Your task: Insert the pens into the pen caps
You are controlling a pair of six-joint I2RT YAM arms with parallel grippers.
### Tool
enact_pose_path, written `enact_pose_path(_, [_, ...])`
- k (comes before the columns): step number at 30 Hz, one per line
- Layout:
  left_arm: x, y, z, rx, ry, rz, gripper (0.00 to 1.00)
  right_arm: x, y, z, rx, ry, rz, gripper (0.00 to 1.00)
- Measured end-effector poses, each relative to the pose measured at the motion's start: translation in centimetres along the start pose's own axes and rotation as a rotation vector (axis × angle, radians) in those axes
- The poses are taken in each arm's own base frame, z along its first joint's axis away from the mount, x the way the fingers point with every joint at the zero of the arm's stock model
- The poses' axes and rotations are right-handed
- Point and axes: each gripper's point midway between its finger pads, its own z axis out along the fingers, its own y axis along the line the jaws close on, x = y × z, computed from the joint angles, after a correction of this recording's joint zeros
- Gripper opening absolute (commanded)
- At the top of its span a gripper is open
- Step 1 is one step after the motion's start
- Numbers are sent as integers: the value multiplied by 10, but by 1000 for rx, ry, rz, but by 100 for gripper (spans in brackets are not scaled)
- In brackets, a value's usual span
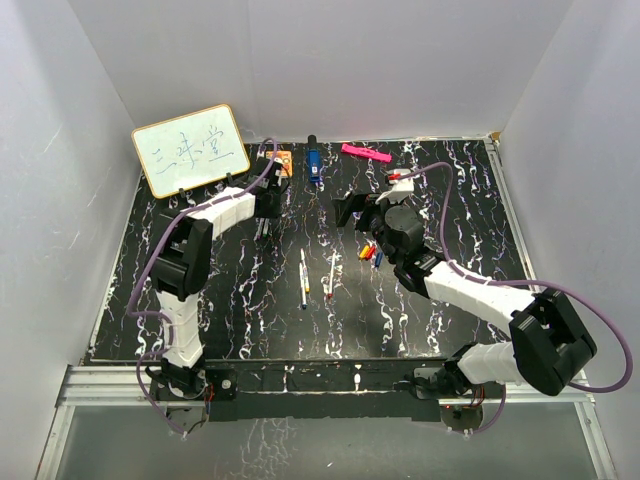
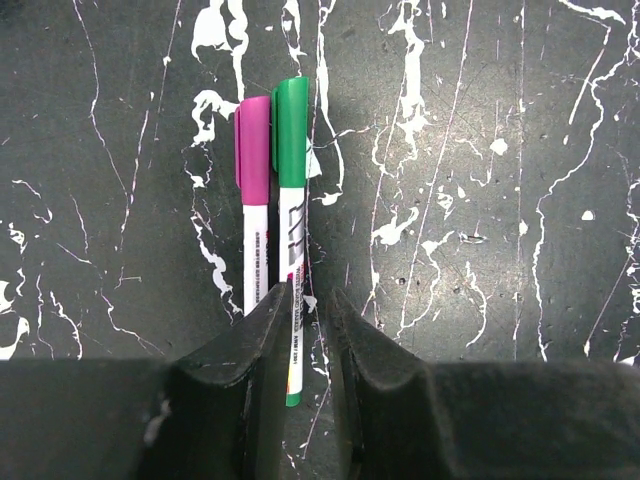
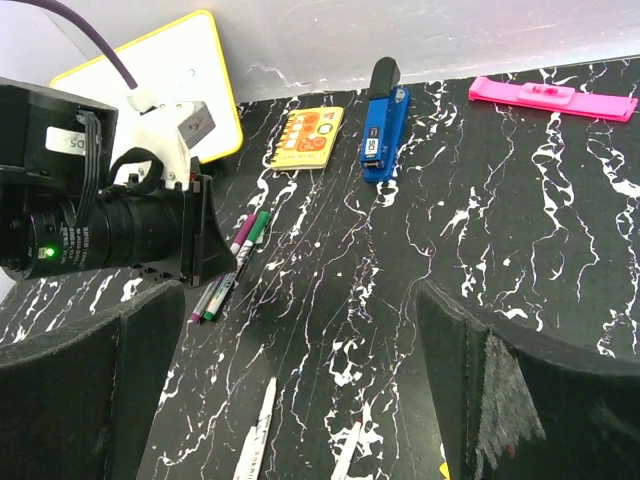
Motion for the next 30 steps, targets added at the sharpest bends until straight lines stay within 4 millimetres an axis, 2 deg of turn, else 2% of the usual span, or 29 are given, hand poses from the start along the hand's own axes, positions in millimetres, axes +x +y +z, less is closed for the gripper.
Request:
enact_pose_path(8, [-7,0,-12,10,-26,-15,20,-3,-7,1,36,-13,33,97])
enact_pose_path(12, [-14,-3,-34,55,-61,-34,19,-6,-23,7,71,-20,79,71])
enact_pose_path(15, [-10,-8,-54,108,-71,-47,19,-7,-36,11,104,-30,86,69])
enact_pose_path(18, [5,-11,-70,150,-59,-52,19,-14,-38,11,103,-68,89,71])
enact_pose_path(22, [40,-23,-89,189,-5,-28,18,-17,-40,11,116,-83,89,74])
enact_pose_path(25, [67,-39,-102,213,47,10,21,-16,-43,10,132,-78,86,75])
enact_pose_path(27, [83,-54,-112,235,76,42,26,-16,-46,9,145,-77,85,76])
enact_pose_path(30, [100,-76,-129,275,107,75,32,-18,-49,6,162,-79,85,76])
